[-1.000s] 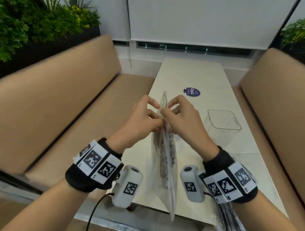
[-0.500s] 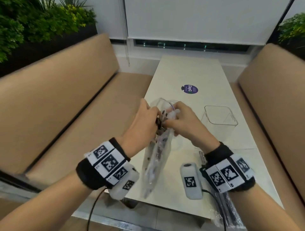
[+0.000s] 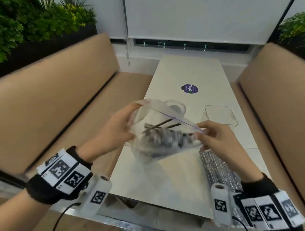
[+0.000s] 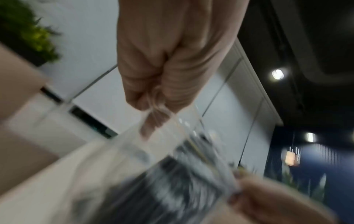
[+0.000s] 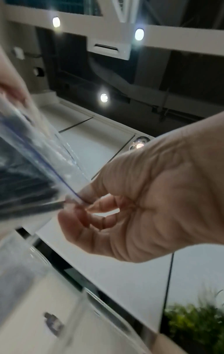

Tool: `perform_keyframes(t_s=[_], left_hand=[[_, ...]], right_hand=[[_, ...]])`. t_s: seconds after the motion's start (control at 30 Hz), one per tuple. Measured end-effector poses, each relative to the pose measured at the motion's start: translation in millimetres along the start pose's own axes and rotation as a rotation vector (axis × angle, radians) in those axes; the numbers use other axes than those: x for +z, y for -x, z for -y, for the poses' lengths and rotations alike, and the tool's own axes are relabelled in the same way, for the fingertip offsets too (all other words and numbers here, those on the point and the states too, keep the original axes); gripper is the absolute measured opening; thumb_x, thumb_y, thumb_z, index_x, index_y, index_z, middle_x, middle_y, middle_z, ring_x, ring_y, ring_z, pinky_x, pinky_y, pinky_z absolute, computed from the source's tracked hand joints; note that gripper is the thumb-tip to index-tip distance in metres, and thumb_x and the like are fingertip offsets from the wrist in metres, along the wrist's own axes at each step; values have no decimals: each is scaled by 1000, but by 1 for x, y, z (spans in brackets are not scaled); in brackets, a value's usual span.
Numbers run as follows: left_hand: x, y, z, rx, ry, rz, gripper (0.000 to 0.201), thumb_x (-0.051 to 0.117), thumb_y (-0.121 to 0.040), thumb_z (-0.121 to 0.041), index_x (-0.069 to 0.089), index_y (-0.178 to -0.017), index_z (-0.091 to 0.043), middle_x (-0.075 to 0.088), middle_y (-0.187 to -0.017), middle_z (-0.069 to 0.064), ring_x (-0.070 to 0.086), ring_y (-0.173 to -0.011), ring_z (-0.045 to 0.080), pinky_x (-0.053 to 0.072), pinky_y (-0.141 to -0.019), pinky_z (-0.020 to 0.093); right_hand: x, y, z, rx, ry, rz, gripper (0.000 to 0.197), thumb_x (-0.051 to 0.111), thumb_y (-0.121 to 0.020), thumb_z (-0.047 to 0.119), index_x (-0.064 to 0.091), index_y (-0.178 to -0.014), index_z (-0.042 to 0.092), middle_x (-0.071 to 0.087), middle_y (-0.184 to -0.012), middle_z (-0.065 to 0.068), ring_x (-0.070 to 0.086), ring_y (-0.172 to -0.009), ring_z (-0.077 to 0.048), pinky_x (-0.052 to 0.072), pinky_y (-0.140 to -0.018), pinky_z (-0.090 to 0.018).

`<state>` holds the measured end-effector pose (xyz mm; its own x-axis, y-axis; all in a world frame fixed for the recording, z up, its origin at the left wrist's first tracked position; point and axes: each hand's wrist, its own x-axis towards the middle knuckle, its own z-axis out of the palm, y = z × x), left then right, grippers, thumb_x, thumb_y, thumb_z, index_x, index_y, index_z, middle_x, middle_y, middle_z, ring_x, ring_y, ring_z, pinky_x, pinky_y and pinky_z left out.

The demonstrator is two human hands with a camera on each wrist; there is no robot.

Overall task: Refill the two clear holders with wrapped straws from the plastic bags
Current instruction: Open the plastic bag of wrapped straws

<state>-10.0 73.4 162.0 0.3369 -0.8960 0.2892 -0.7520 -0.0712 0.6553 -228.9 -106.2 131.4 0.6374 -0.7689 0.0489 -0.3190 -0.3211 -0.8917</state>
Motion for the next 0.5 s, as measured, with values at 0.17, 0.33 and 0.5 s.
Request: perform_keyframes(t_s=[0.17,0.33,0.5], left_hand=[[16,6,13,-116,-156,-43,64,61,-65,14,56,-110,-32,45,-67,-7,43,-57,4,36,-55,16],[33,1,-1,-190,359,151,105,72,-62,21,37,-144,-34,33,-138,-19,55,-66,1,48,-54,30],[42,-15,-2,-198,450,194,90,76,-60,20,52,-133,-26,62,-89,-9,44,-61,14,40,-61,20]], right_hand=[[8,7,-14,-42,7,-61,20,59,-95,14,74,-84,24,68,-72,7,67,-64,-12,48,-53,-10],[23,14,-7,198,-595,167,28,46,-102,25,63,-83,14,71,-99,8,61,-86,-16,52,-68,-32],[31,9,-7,202,-839,74,25,52,-94,34,55,-77,16,77,-83,-16,55,-89,-36,41,-76,-41]])
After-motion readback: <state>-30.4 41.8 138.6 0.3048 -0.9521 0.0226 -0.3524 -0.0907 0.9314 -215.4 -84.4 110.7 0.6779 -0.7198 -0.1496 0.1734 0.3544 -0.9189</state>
